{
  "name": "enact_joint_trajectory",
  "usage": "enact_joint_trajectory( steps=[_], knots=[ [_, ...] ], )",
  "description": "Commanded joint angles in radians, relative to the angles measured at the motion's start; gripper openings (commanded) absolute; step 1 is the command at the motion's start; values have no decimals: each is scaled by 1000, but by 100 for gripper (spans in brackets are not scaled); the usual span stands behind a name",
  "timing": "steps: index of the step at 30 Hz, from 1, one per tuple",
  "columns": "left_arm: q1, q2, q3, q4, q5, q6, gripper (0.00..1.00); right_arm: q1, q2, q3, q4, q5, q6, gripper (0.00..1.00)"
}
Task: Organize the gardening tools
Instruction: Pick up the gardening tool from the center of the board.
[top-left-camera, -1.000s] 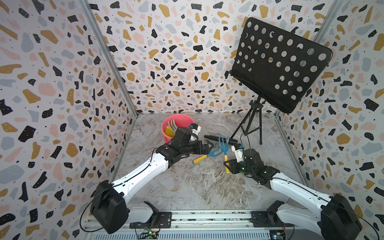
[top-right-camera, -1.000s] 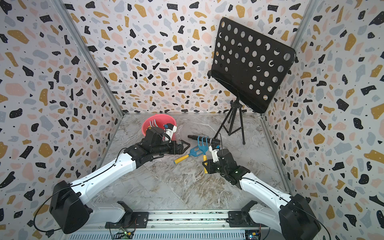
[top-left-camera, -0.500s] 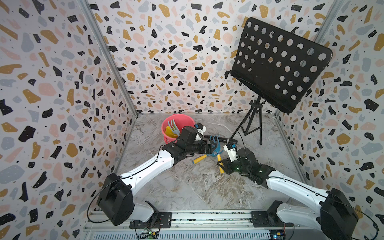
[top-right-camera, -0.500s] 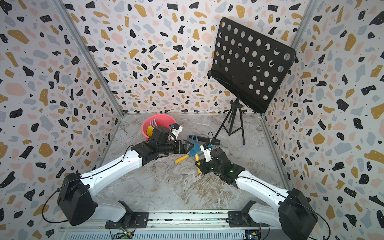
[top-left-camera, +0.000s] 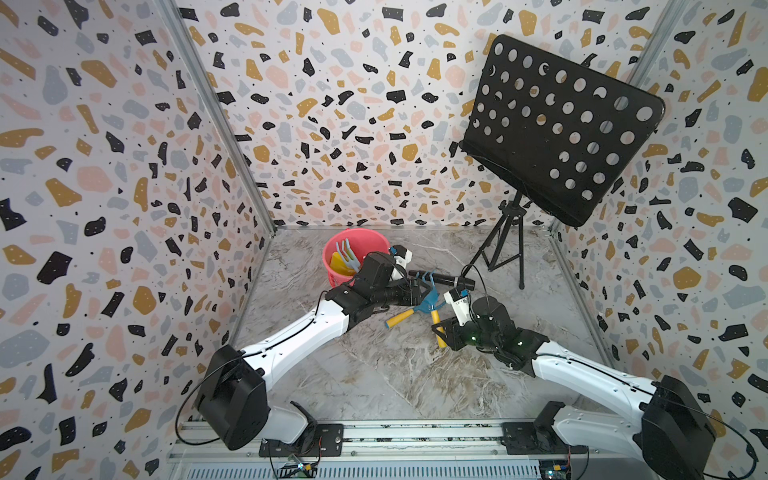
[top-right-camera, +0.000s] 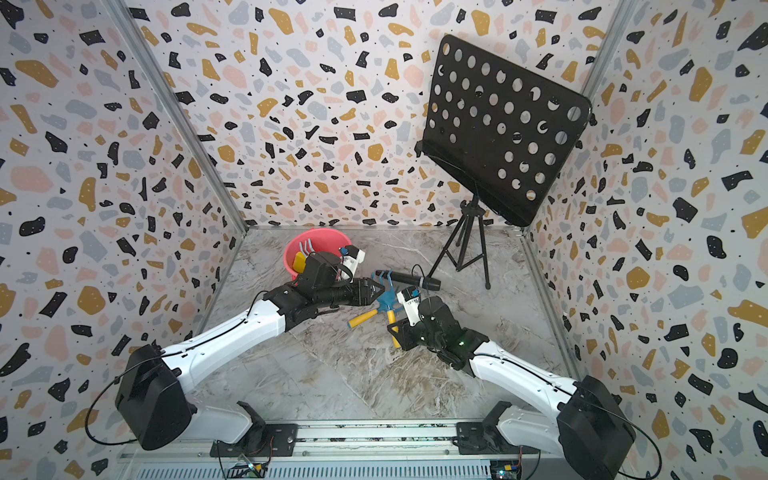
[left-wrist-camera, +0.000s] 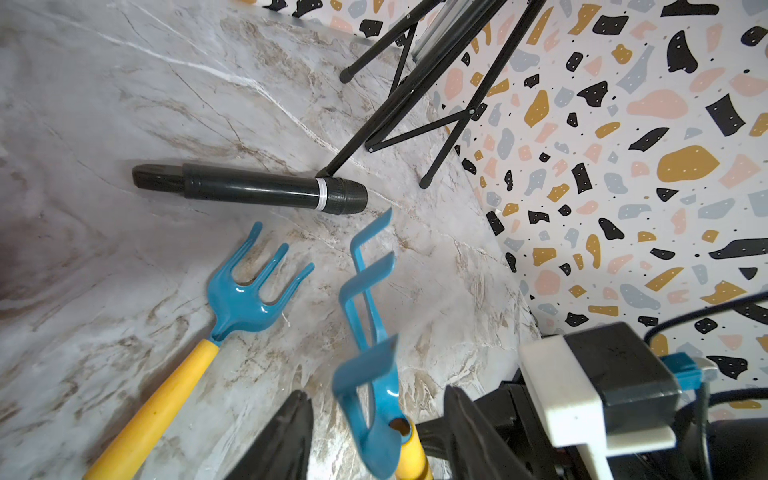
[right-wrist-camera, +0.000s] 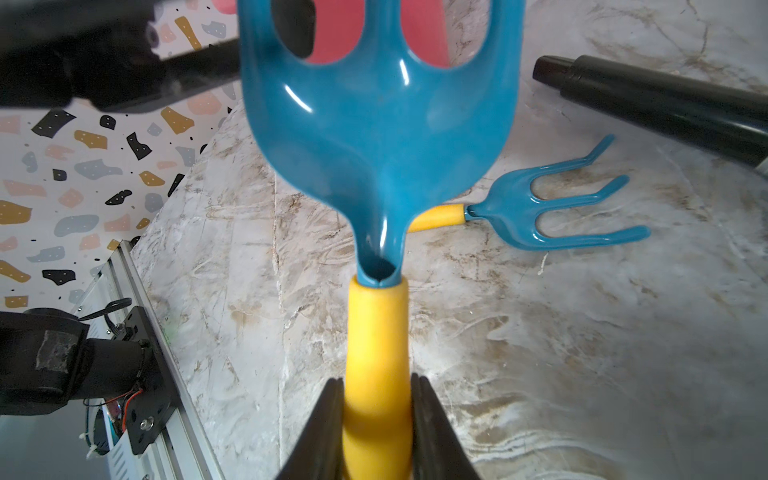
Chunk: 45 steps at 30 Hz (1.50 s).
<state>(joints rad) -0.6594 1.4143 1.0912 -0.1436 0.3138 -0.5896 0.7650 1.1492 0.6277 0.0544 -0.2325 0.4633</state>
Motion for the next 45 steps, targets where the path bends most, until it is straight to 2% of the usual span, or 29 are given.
enact_joint_trajectory(
  steps=[1,7,14,15,18,27,29,39,45],
  knots=[
    [-3,6,3,57,-2,0,48,12,-19,47,23,-9,-21,0],
    [-3,7,-5,61,-7,-1,31,18,-29,47,23,-13,-29,0],
    [-3,8,-9,52,-21,8,3,19,-33,46,15,-12,-34,0],
    [-3,8,-10,53,-21,12,0,19,-34,46,13,-11,-34,0],
    [-4,5,-18,60,-28,19,0,19,-33,48,9,-5,-33,1],
    [-3,-65,-66,91,-127,82,0,18,-55,58,-53,66,-35,62],
    [-3,-89,-90,119,-156,93,0,19,-67,58,-66,88,-31,72],
    [-2,-251,-179,224,-278,195,0,19,-135,30,-121,156,-35,99],
    [1,-361,-200,243,-435,301,0,19,-167,12,-131,195,-26,100]
  ],
)
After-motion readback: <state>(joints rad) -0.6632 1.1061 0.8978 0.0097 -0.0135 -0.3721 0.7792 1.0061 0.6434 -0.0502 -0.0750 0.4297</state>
